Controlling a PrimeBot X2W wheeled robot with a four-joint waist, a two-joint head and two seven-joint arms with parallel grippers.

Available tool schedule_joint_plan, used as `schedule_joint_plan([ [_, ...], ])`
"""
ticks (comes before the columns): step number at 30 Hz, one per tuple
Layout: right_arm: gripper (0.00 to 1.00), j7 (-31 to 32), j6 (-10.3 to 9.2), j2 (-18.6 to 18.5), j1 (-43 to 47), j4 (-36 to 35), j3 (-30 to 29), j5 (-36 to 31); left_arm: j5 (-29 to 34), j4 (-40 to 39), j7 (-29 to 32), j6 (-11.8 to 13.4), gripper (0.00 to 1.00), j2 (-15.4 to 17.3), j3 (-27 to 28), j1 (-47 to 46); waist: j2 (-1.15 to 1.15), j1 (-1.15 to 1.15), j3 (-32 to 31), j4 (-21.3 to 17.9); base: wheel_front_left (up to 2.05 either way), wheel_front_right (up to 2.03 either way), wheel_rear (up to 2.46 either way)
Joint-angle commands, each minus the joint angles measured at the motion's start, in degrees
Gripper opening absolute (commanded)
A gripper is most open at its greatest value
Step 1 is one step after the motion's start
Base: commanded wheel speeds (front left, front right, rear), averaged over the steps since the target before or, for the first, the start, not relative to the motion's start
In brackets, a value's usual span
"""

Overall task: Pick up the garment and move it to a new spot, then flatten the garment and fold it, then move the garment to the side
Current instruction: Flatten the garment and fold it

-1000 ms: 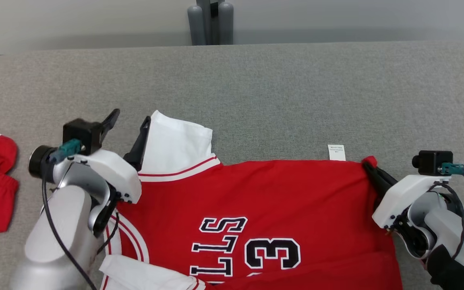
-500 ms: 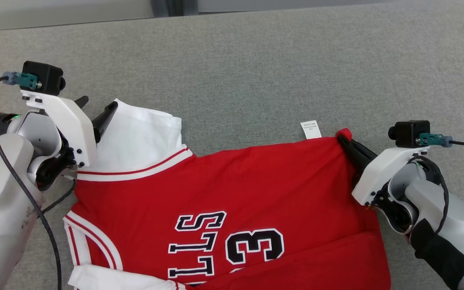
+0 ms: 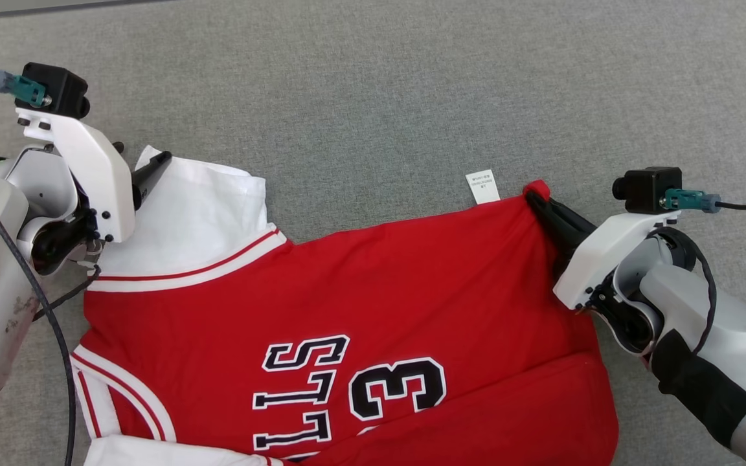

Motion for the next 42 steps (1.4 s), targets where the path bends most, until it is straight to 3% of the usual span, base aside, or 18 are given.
schedule_joint_plan([
  [1, 0.00, 0.3, -0.35, 0.1, 0.4, 0.9, 0.8, 0.4, -0.4, 0.3, 0.2, 0.0, 1.00, 0.5, -0.5, -0.8, 0.00, 0.00, 0.2, -0.1, 0.00, 0.00, 0.00],
  [10, 0.00, -0.1, -0.42, -0.1, -0.6, 1.2, 3.5, 2.4, -4.3, 2.4, 0.6, 0.0, 1.00, 0.4, -5.5, -3.2, 0.00, 0.00, 1.1, -0.4, 0.00, 0.00, 0.00],
  [11, 0.00, -0.1, -0.42, -0.1, -0.7, 1.3, 3.8, 2.7, -4.8, 2.5, 1.0, 0.0, 0.84, 0.2, -6.1, -3.2, 0.00, 0.00, 1.1, -0.4, 0.00, 0.00, 0.00],
  [12, 0.00, -0.1, -0.42, -0.1, -0.8, 1.3, 4.0, 2.9, -5.3, 2.5, 1.2, 0.0, 0.48, 0.0, -6.6, -3.2, 0.00, 0.00, 1.1, -0.3, 0.00, 0.00, 0.00],
  [13, 0.00, -0.2, -0.42, -0.1, -0.8, 1.3, 4.3, 3.1, -5.9, 2.5, 1.2, 0.0, 0.05, 0.0, -7.0, -3.3, 0.00, 0.00, 1.1, -0.3, 0.00, 0.00, 0.00],
  [14, 0.00, -0.3, -0.42, -0.2, -0.8, 1.4, 4.5, 3.3, -6.4, 2.4, 1.2, 0.0, 0.00, 0.1, -7.2, -3.3, 0.00, 0.00, 1.1, -0.3, 0.00, 0.00, 0.00],
  [23, 0.00, -0.6, -0.42, -0.4, -0.8, 1.8, 6.3, 5.2, -10.7, 1.6, -0.2, 0.0, 0.00, 0.7, -10.0, -4.0, 0.00, 0.00, 0.2, 0.6, 0.00, 0.00, 0.00],
  [42, 0.00, -2.3, -0.21, -3.0, 5.2, 2.3, 7.0, 8.0, -17.6, -6.3, -12.2, 0.0, 0.00, 1.7, -14.6, 0.4, 0.00, 0.00, -8.3, 5.7, 0.00, 0.00, 0.00],
])
